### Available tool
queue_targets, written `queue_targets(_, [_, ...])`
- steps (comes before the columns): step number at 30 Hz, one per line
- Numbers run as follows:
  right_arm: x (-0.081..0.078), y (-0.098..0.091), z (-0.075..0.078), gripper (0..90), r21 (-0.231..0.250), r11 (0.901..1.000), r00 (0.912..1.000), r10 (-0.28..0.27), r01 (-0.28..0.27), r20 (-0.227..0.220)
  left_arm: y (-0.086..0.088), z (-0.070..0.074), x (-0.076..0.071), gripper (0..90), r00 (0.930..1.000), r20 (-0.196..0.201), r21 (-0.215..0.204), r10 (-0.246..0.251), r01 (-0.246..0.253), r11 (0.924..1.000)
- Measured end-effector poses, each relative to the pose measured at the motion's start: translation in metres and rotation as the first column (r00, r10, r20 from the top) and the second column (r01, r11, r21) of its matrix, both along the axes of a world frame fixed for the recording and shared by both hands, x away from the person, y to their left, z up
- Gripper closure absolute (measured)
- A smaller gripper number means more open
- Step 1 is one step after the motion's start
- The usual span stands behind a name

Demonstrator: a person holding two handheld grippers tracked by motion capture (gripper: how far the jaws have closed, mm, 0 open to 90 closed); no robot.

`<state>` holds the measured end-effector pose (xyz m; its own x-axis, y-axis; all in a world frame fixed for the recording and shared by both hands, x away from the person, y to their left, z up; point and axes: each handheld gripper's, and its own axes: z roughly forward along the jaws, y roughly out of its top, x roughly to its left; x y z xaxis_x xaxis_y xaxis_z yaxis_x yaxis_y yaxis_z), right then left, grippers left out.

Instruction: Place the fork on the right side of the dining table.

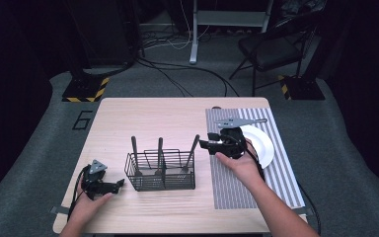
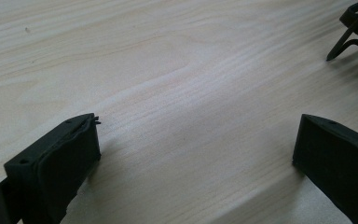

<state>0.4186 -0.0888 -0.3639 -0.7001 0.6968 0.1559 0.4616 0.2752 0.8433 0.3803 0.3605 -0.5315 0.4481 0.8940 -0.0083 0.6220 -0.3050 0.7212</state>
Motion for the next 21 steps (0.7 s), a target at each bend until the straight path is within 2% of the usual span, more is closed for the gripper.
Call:
queue_targets(11, [0.007, 0.014, 0.005, 52.1, 0.007, 0.9998, 0.9998, 0.020, -0.020, -0.003, 0.000, 0.000, 0.000, 0.2, 1.0000, 0.000, 0.000, 0.000, 0.000, 1.0000])
queue_targets(21, [0.015, 0.025, 0.000, 53.0, -0.005, 0.9993, 0.9992, 0.036, -0.036, -0.015, 0.000, 0.000, 0.000, 0.2, 1.0000, -0.001, -0.001, -0.002, 0.002, 1.0000])
